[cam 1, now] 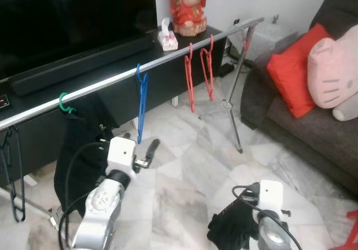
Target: Hang hanger
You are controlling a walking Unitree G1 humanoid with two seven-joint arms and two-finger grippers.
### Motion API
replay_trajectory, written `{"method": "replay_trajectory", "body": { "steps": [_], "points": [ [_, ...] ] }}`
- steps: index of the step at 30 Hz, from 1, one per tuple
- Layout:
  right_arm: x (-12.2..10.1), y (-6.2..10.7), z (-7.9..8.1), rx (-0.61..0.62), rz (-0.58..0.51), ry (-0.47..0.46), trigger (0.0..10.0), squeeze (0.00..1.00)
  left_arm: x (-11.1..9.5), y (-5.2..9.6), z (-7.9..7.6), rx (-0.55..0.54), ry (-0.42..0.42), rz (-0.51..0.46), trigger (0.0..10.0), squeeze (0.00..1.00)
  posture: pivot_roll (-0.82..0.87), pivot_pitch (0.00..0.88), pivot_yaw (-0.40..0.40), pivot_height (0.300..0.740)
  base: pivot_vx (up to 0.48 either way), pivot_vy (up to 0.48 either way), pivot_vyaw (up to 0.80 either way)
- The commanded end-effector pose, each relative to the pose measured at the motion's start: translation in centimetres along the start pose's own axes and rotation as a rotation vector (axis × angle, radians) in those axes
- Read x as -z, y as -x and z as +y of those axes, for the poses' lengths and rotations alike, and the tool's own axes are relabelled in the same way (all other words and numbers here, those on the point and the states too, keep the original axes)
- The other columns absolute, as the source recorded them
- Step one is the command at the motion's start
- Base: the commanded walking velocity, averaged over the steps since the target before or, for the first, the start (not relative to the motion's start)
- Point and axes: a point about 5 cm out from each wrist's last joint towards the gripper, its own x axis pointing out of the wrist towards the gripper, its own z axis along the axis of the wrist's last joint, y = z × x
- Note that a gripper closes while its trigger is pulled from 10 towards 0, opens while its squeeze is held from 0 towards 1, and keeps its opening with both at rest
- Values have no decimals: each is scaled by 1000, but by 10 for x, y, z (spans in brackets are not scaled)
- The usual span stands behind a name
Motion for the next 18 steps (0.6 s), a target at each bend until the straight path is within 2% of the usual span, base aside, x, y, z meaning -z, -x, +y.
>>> {"method": "replay_trajectory", "body": {
  "steps": [1, 15, 18],
  "points": [
    [0, -1, -4, 1, -5, 18, 10000, 0, -1, -1, -5, 14, 0, 3, 10000, 0, -100, 0, -5, 740, 247, 0, 0],
    [2, 0, -3, -18, 7, 38, 10000, 0, 0, -2, -4, 4, -7, 3, 10000, 0, -101, 0, -5, 740, 247, 0, 0],
    [3, 1, 0, -42, 6, 66, 10000, 0, 0, -3, -4, 7, -11, 5, 10000, 0, -101, 0, -4, 740, 249, 0, 650]
  ]
}}
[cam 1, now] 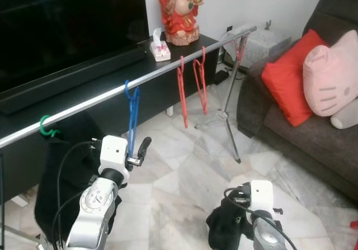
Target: Hang hanger
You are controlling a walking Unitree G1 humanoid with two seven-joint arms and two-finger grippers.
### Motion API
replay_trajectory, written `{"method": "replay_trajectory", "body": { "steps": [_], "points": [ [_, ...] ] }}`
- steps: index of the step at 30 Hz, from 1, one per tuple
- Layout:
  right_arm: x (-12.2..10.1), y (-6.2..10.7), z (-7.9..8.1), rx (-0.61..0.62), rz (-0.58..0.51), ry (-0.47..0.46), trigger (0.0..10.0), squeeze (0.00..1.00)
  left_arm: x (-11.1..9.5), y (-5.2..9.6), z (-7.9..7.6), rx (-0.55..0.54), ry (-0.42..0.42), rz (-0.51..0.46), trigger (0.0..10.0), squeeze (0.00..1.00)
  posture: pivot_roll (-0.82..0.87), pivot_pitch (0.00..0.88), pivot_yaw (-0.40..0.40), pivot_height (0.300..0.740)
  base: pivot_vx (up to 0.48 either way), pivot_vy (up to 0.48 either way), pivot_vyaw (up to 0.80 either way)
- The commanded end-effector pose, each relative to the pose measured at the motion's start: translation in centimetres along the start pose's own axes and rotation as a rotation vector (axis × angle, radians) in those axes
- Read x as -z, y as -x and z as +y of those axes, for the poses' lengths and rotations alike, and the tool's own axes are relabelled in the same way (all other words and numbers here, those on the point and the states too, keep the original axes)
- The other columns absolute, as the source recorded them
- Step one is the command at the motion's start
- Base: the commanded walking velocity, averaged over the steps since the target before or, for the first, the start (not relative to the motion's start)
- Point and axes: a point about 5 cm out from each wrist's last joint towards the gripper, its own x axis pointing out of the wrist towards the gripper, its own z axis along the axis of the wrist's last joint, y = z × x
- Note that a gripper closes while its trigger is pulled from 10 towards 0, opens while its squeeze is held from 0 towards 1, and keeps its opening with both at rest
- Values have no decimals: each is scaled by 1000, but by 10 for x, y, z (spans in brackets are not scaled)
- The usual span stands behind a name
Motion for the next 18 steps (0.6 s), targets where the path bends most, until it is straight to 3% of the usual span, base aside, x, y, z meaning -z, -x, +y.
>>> {"method": "replay_trajectory", "body": {
  "steps": [1, 12, 18],
  "points": [
    [-13, -4, 13, -37, -49, -3, 10000, 0, 0, 2, 12, -32, -35, 11, 10000, 0, -101, 0, -4, 740, 255, 0, 781],
    [-8, -4, 9, -21, -14, -22, 10000, 0, 0, 1, 11, -25, -34, 10, 10000, 0, -101, 0, -7, 740, 249, 0, 71],
    [5, -1, 6, 8, 65, -9, 10000, 0, 0, 1, 9, -19, -31, 9, 10000, 0, -101, 0, -8, 740, 246, 0, 0]
  ]
}}
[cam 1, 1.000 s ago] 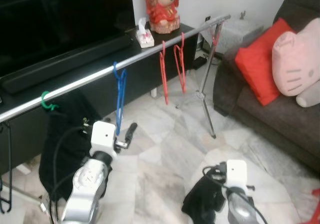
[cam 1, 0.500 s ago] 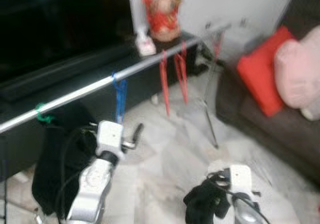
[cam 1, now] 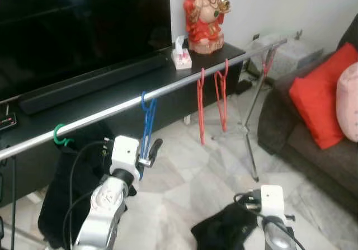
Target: Hang hanger
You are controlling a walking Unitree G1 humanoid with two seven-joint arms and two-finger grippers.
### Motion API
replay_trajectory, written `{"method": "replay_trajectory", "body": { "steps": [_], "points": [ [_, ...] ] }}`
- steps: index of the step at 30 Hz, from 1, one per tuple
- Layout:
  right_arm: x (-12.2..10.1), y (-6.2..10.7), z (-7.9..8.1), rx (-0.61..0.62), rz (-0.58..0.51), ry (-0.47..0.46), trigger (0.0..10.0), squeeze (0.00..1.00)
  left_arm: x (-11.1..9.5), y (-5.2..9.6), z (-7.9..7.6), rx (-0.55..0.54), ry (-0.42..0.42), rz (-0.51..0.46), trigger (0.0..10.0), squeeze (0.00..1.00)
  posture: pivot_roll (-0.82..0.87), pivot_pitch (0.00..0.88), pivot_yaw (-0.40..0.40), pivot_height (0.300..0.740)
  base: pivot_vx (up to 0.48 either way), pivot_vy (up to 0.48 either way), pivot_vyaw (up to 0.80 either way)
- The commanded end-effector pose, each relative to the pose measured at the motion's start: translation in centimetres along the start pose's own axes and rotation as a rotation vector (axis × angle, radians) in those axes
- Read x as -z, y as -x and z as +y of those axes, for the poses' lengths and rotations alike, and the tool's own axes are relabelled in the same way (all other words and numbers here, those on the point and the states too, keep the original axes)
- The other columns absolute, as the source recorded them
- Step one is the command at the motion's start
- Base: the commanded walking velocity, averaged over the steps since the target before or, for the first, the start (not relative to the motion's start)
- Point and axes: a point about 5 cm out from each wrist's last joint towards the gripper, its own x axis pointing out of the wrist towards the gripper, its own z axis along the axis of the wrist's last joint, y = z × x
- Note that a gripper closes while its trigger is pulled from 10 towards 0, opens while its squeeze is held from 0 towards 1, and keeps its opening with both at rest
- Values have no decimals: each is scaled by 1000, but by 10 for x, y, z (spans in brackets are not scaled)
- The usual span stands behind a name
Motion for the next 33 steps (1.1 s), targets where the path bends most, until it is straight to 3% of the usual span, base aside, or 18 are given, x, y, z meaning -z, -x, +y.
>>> {"method": "replay_trajectory", "body": {
  "steps": [1, 5, 16, 26, 33],
  "points": [
    [5, 0, -2, 30, 49, -50, 10000, 0, 1, 1, 2, -6, -7, 10, 10000, 0, -99, 0, -8, 740, 247, 0, 0],
    [9, 1, -4, 45, 83, -86, 10000, 0, 1, 1, 1, -1, -6, 13, 10000, 0, -99, 0, -8, 740, 251, 0, -363],
    [3, -1, 1, 21, 50, -72, 10000, 0, 0, 0, 1, 1, -9, 21, 10000, 0, -101, 0, -9, 740, 200, 0, -132],
    [3, -1, -1, 22, 50, -68, 10000, 0, 9, 21, 15, -2, -72, 150, 10000, 0, -95, 0, -15, 740, 0, 0, 0],
    [5, 0, -1, 13, 54, -64, 10000, 0, -4, 19, 19, -31, -55, 163, 10000, 0, -90, 0, -18, 740, 0, 0, 0]
  ]
}}
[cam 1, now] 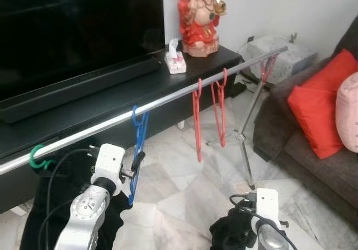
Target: Hang hanger
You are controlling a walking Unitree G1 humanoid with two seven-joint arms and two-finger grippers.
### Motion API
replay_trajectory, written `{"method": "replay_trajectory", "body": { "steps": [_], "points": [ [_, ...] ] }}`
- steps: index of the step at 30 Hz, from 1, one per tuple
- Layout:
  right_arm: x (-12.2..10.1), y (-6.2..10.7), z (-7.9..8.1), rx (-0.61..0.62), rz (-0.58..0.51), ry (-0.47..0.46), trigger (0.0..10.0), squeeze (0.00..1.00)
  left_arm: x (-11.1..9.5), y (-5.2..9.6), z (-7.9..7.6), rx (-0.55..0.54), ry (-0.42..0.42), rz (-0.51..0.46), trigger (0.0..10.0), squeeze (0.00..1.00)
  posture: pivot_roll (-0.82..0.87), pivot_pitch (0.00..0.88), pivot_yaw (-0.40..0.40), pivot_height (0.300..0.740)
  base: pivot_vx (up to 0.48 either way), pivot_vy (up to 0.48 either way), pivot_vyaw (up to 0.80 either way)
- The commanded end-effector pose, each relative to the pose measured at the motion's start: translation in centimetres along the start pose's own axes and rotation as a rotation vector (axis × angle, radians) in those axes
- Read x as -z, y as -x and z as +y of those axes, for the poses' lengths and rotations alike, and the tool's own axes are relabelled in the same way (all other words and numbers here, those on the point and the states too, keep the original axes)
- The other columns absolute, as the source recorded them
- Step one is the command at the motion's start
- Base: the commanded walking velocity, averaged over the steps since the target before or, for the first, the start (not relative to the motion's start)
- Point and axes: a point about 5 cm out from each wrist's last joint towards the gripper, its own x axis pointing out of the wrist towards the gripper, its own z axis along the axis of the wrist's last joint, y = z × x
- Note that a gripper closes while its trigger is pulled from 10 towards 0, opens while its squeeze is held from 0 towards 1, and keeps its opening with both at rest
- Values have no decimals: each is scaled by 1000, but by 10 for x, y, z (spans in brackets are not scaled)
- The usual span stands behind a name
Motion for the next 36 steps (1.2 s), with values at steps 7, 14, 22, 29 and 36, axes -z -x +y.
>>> {"method": "replay_trajectory", "body": {
  "steps": [7, 14, 22, 29, 36],
  "points": [
    [-2, -2, -4, 2, -4, 4, 10000, 0, -7, -19, -10, 2, 30, 28, 10000, 0, -105, 0, -18, 740, 0, 0, 0],
    [-3, -2, -6, 6, -3, 6, 10000, 0, 3, -37, -11, 5, -21, 103, 10000, 0, -111, 0, -15, 740, 0, 0, 0],
    [-4, -3, -5, 3, -2, 8, 10000, 0, 5, -51, -9, -12, -32, 129, 10000, 0, -107, 0, -14, 740, 0, 0, 0],
    [-10, -5, -3, -1, -27, 2, 10000, 0, 12, -61, -16, 21, -60, 160, 10000, 0, -112, 0, -15, 740, 0, 0, 0],
    [-13, -5, -4, -3, -50, 0, 10000, 0, 16, -67, -20, -5, -78, 185, 10000, 0, -108, 0, -26, 740, 0, 0, 0]
  ]
}}
